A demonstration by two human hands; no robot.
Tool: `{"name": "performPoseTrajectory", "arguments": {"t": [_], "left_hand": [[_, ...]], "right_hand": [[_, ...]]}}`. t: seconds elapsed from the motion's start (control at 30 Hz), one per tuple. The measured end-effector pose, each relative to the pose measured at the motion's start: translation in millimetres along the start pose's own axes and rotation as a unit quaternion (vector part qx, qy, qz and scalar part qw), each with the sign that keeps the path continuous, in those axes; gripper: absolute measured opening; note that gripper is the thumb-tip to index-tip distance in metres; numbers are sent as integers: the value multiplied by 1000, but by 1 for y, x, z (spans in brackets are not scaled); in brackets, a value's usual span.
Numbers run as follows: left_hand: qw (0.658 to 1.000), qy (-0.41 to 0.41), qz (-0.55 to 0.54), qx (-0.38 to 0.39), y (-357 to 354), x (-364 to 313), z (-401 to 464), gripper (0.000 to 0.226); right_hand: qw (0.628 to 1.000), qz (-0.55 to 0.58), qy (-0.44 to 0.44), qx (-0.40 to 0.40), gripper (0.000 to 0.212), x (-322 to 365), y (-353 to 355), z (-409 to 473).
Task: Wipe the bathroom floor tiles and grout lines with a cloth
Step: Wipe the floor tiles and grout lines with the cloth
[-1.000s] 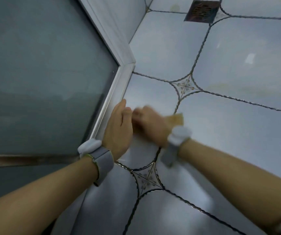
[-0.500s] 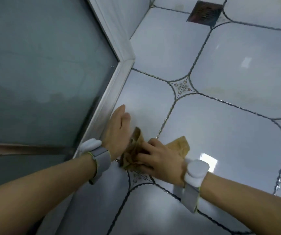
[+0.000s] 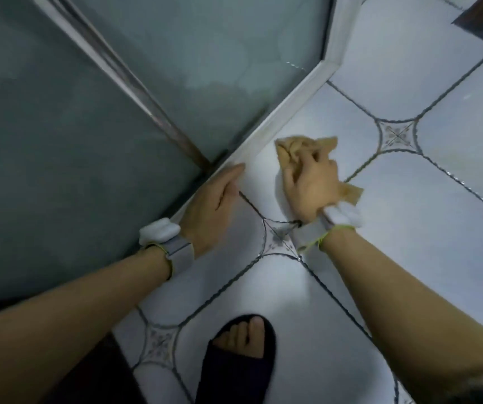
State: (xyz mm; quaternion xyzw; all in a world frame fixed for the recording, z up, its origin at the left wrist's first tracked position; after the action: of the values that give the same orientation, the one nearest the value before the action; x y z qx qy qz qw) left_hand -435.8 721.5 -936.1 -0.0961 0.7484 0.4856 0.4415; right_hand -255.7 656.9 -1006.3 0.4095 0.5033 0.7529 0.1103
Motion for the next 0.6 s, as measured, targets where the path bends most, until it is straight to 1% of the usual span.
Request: {"name": "performPoseTrajectory", "arguments": {"t": [0.07, 0.1, 0.13, 0.2, 0.23, 0.27, 0.33, 0.37, 0.4, 0.43, 0.47, 0.5, 0.57, 0.6], "left_hand": [[999, 21, -17, -22, 7, 15, -17, 39], [999, 33, -21, -18, 5, 20, -22, 40], [999, 41, -18, -9, 3, 23, -26, 40], [1000, 25, 15, 9, 4, 28, -33, 41], [999, 8, 43, 23, 6, 32, -36, 41], [996, -2, 74, 40, 10, 40, -41, 42], [990, 16, 112, 82, 24, 68, -63, 44], [986, 24, 118, 112, 29, 80, -78, 46], [983, 27, 125, 128, 37, 89, -96, 49], [983, 25, 136, 125, 45, 96, -111, 51], [982, 25, 148, 111, 52, 101, -126, 51], [983, 26, 159, 89, 61, 105, -139, 49], [984, 35, 168, 51, 70, 109, -158, 52], [984, 43, 168, 41, 73, 110, -165, 52]], "right_hand": [[997, 29, 52, 54, 22, 44, -1, -70], [990, 63, 94, 83, 24, 69, -1, -102], [976, 102, 163, 104, 27, 95, -2, -132], [932, 127, 307, 146, 28, 133, -2, -176], [919, 125, 335, 168, 29, 134, -3, -181], [912, 131, 337, 195, 31, 126, -7, -174], [908, 125, 314, 248, 31, 97, -15, -145], [922, 108, 289, 233, 27, 79, -13, -122], [946, 98, 243, 192, 23, 64, -12, -97], [969, 85, 179, 147, 22, 49, -10, -75], [984, 73, 120, 110, 22, 41, -9, -63], [990, 78, 73, 97, 22, 45, -14, -64], [988, 101, 49, 109, 20, 75, -29, -93], [982, 117, 66, 136, 19, 97, -38, -116]]}}
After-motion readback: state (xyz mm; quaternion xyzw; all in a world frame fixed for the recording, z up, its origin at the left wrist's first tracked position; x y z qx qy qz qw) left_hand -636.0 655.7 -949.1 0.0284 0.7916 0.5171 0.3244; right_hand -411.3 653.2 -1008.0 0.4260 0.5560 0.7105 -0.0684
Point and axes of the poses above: each hand's wrist, its own z-axis towards the middle knuckle, its own y-axis out of the back of the hand, x = y × z, the point moved 7 cm from there along z, towards the middle knuckle, and after that the axes turned 6 degrees about -x, right-handed, at the moved point
